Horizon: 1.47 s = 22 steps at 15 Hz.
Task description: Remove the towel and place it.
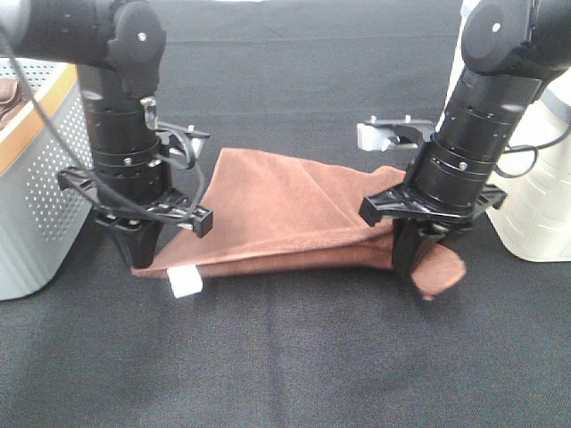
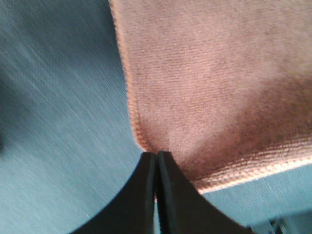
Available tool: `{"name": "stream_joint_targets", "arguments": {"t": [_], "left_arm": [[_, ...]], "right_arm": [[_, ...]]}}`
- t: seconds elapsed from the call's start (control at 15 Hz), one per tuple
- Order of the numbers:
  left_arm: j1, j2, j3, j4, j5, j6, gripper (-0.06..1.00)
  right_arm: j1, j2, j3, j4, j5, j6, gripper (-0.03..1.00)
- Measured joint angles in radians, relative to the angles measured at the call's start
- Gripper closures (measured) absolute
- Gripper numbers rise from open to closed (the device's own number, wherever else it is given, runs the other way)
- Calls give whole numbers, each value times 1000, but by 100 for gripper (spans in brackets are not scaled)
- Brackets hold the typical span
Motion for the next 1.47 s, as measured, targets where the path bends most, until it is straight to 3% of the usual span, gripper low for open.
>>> {"name": "stream_joint_targets", "arguments": {"t": [0.07, 0.13, 0.2, 0.33, 0.53, 0.67, 0.73, 0.8, 0.93, 1.2, 1.47], "left_arm": [[-2, -9, 2, -8, 1, -1, 94], [-2, -9, 2, -8, 1, -1, 94], [-3, -15, 2, -15, 1, -2, 94], [-8, -19, 3, -27, 1, -2, 94], [-8, -20, 28, -52, 1, -2, 90], [-8, -23, 45, -70, 1, -3, 65], [-8, -23, 45, -70, 1, -3, 65], [-8, -25, 48, -74, 1, -3, 39], [-8, -35, 48, -75, 1, -3, 20], [-8, -193, 48, -76, 1, -3, 17], [-8, -481, 48, -74, 2, -3, 16]], "right_arm": [[0, 0, 0, 0, 41, 0, 51], [0, 0, 0, 0, 41, 0, 51], [0, 0, 0, 0, 70, 0, 37], [0, 0, 0, 0, 107, 2, 31], [0, 0, 0, 0, 122, 22, 28], [0, 0, 0, 0, 122, 23, 28], [0, 0, 0, 0, 122, 23, 28], [0, -1, 0, 0, 127, 31, 28], [0, -12, 0, 1, 140, 47, 28], [0, -110, 0, 35, 160, 48, 28], [0, -288, 0, 69, 186, 48, 28]]}}
